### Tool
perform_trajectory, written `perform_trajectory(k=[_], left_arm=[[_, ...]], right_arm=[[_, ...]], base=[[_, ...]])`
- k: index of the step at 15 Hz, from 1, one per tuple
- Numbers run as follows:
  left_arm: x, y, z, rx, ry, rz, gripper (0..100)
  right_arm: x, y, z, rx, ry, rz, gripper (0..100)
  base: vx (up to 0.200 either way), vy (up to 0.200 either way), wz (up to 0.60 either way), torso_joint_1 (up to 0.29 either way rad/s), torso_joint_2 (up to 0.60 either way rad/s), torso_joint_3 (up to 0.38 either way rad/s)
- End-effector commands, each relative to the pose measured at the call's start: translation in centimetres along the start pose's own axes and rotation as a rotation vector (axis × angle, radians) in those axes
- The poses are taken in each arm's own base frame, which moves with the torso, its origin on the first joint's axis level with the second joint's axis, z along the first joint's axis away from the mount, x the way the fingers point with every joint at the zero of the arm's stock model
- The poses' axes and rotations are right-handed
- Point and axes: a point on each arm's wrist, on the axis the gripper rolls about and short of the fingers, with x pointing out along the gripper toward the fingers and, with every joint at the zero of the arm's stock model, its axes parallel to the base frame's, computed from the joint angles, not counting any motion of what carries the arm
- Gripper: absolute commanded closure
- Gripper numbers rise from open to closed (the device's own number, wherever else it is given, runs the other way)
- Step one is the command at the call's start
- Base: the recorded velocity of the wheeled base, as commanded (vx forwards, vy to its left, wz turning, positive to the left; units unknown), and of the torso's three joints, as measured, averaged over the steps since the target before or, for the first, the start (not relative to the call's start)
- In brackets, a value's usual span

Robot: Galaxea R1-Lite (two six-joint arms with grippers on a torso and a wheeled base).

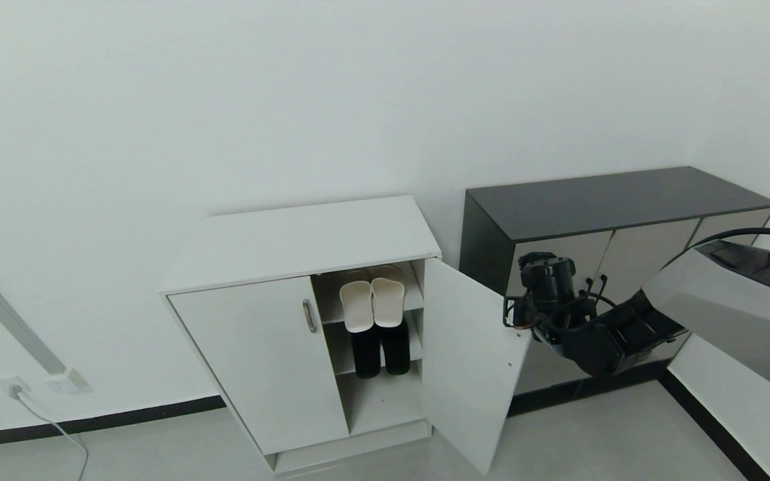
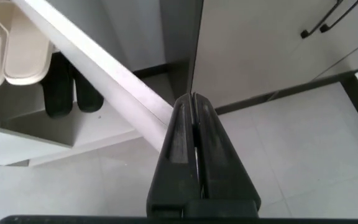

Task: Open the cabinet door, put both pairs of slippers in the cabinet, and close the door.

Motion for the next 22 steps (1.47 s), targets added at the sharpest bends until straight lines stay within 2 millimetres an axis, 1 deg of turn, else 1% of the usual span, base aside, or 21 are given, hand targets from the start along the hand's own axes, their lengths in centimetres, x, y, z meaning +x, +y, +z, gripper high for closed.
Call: perform_trajectory(k=[1,3,4,5,6,7,8,10,11,13,16,22], left_arm=[[0.0,0.0,0.0,0.0,0.001,0.0,100],[0.0,0.0,0.0,0.0,0.001,0.0,100],[0.0,0.0,0.0,0.0,0.001,0.001,100],[0.0,0.0,0.0,0.0,0.001,0.0,100],[0.0,0.0,0.0,0.0,0.001,0.0,100],[0.0,0.0,0.0,0.0,0.001,0.001,100],[0.0,0.0,0.0,0.0,0.001,0.001,100],[0.0,0.0,0.0,0.0,0.001,0.001,100],[0.0,0.0,0.0,0.0,0.001,0.0,100],[0.0,0.0,0.0,0.0,0.001,0.001,100],[0.0,0.0,0.0,0.0,0.001,0.0,100],[0.0,0.0,0.0,0.0,0.001,0.001,100]], right_arm=[[-1.2,1.0,-0.3,-0.014,0.009,0.029,100],[-2.3,2.3,-0.8,-0.025,0.016,0.062,100],[-3.9,4.0,-1.4,-0.039,0.025,0.11,100],[-5.2,5.2,-1.8,-0.048,0.029,0.144,100],[-6.0,5.8,-1.9,-0.049,0.026,0.166,100],[-7.4,6.7,-1.9,-0.053,0.016,0.192,100],[-8.4,6.9,-1.8,-0.06,0.005,0.2,100],[-9.8,6.7,-1.9,-0.089,-0.011,0.23,100],[-10.1,6.6,-2.0,-0.128,-0.023,0.235,100],[-10.7,6.7,-2.3,-0.139,-0.056,0.257,100],[-10.9,6.9,-2.5,-0.154,-0.068,0.268,100],[-11.0,7.1,-2.8,-0.162,-0.061,0.275,100]], base=[[0.0,0.0,0.0,0.0,0.0,0.0],[0.0,0.0,0.0,0.0,0.0,0.0],[0.0,0.0,0.0,0.0,0.0,0.0],[0.0,0.0,0.0,0.0,0.0,0.0],[0.0,0.0,0.0,0.0,0.0,0.0],[0.0,0.0,0.0,0.0,0.0,0.0],[0.0,0.0,0.0,0.0,0.0,0.0],[0.0,0.0,0.0,0.0,0.0,0.0],[0.0,0.0,0.0,0.0,0.0,0.0],[0.0,0.0,0.0,0.0,0.0,0.0],[0.0,0.0,0.0,0.0,0.0,0.0],[0.0,0.0,0.6,-0.003,0.0,0.003]])
